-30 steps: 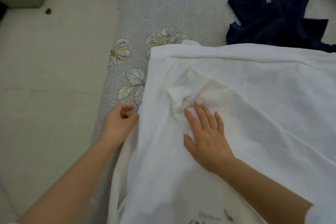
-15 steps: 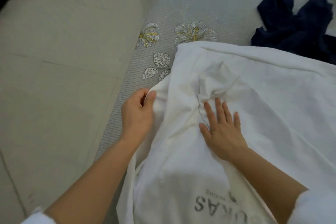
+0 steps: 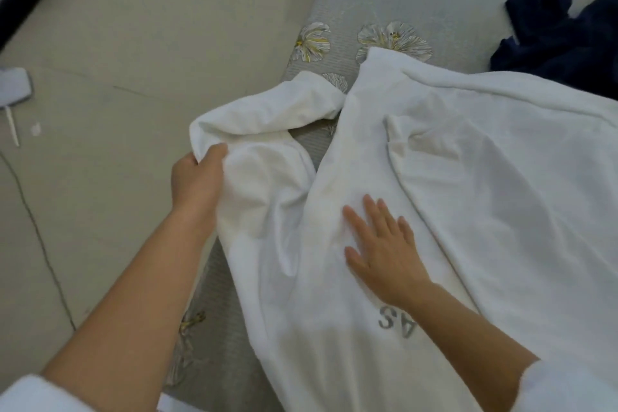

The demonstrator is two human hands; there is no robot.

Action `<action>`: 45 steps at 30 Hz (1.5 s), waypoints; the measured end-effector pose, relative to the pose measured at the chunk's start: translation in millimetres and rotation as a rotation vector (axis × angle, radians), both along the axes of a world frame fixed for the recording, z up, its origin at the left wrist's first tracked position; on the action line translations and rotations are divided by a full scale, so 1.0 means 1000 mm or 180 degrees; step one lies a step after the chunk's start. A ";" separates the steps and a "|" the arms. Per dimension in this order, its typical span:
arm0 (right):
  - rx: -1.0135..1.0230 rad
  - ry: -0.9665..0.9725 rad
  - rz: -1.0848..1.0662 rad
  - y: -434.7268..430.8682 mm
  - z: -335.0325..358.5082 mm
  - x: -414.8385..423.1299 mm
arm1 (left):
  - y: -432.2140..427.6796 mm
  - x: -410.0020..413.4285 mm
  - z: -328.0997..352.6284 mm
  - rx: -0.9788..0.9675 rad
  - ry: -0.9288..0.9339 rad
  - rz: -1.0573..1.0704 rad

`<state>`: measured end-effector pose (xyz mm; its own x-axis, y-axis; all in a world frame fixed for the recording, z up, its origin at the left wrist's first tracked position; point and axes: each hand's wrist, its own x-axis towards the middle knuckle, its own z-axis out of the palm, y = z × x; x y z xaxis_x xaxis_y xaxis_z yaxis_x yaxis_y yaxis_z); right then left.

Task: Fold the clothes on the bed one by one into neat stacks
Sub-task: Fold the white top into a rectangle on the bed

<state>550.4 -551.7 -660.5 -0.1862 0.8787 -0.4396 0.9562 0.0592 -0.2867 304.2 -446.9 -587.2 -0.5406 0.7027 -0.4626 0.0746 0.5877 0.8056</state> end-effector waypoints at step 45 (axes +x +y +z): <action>0.0504 0.3320 -0.6134 -0.028 0.045 0.204 | -0.178 0.117 -0.034 -0.1874 0.3058 -0.5051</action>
<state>754.7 -579.4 -615.8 0.6548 0.2375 -0.7175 -0.5886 -0.4352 -0.6813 420.8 -625.0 -621.6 0.1519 0.6210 -0.7689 0.9494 -0.3080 -0.0611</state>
